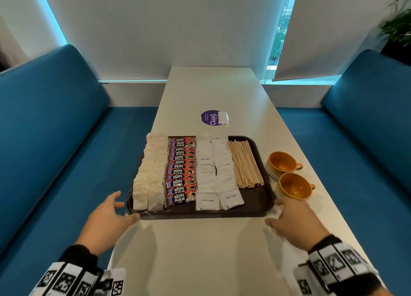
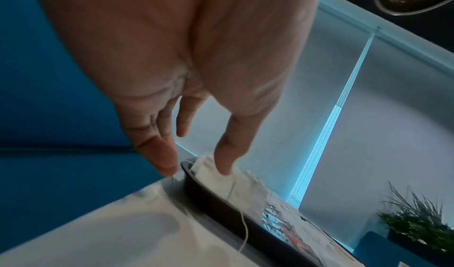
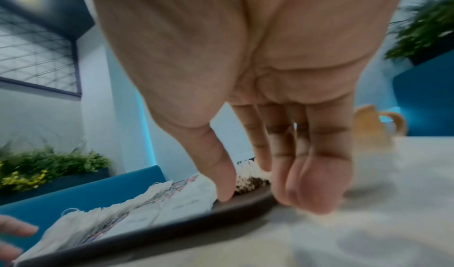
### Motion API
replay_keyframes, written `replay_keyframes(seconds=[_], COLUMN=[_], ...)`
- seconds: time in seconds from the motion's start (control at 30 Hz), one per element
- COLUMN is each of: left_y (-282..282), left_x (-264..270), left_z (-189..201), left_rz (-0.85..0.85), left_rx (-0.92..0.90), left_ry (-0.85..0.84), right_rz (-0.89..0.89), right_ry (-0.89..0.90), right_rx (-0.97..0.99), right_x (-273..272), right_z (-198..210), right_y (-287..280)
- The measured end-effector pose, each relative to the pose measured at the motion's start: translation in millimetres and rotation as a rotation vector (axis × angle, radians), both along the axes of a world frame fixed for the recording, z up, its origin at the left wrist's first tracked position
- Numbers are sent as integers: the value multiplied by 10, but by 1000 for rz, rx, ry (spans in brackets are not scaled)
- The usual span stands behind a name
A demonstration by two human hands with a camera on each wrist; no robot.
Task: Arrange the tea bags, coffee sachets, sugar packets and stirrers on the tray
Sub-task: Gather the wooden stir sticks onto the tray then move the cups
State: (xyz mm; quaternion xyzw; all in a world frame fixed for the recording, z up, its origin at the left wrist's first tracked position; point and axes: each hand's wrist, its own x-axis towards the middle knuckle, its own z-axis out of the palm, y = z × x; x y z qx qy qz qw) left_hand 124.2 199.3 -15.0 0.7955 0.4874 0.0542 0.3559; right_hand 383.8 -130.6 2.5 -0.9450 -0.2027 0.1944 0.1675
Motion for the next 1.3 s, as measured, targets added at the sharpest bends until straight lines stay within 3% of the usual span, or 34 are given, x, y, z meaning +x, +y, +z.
replay_keyframes(seconds=[0.13,0.3,0.6,0.73,0.8,0.9,1.0,1.07,1.13,1.3], left_y=[-58,9,258,272,186,-238,-919,-1344,-1659,-2090], left_x=[114,292,694,802,884,1106,1351,1529,1704,2030], left_z=[-93,-43,25,79,205,531,737,686,561,291], left_rz=[-52,-37,3,33,43,-133,-511,-751,-879,-1067], left_rx=[41,65,30,48,116,280,243,172,95,87], left_ry=[33,-48,-72,16,-37,-308,-459,-468,-408,-239], right_rz=[-114,-195,-165,-130,-95,-33,-13,-20,24,253], right_ry=[8,-24,20,137,194,118,-87,-202,-271,-190], right_rx=[35,53,68,117,173,340,358,294,187,-8], right_x=[-100,-7,222,238,192,169,415,733,1100,1620], right_z=[-182,-234,-239,-199,-16,400,690,741,674,362], right_y=[47,267,661,606,466,123,-208,-365,-464,-509])
